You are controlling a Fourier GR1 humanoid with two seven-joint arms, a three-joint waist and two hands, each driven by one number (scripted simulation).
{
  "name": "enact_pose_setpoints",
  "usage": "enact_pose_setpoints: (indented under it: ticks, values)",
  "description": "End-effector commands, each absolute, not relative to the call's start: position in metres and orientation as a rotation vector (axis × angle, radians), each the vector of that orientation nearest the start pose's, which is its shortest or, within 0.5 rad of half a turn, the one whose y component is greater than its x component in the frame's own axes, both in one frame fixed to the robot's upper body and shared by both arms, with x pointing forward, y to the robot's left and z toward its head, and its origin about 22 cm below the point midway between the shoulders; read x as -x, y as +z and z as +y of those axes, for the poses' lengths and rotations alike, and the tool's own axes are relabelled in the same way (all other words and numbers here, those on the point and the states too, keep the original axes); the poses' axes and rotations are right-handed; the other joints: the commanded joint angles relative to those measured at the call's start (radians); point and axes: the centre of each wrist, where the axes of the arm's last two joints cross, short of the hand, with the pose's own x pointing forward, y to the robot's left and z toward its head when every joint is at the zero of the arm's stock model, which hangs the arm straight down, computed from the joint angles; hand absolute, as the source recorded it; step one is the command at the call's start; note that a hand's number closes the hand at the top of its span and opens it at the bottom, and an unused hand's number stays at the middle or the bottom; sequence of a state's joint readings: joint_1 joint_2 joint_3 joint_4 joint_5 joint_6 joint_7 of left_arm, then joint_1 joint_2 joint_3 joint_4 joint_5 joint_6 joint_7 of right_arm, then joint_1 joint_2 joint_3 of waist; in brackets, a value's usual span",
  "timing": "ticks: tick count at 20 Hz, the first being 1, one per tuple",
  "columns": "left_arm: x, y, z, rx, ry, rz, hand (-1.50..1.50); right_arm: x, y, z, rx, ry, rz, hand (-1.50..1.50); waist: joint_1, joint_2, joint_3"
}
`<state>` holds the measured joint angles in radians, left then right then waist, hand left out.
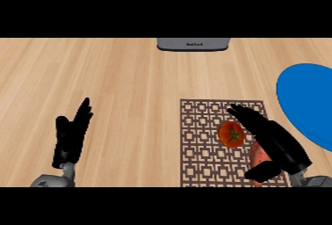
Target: Pick the tomato from the placemat and place it in the plate
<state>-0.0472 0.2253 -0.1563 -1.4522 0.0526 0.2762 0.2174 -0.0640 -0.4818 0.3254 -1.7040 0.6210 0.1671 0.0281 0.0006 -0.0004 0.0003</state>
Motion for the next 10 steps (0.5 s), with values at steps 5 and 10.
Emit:
enact_pose_setpoints:
  ticks: [5,10]
  values:
    - [-0.240,-0.016,0.258,-0.242,-0.023,-1.284,0.00,-0.247,0.044,-0.223,0.510,1.228,-1.453,-1.50,0.000,0.000,0.000]
    - [-0.266,-0.012,0.244,-0.255,-0.020,-1.292,0.00,-0.274,0.026,-0.243,0.500,1.229,-1.441,-1.50,0.000,0.001,0.000]
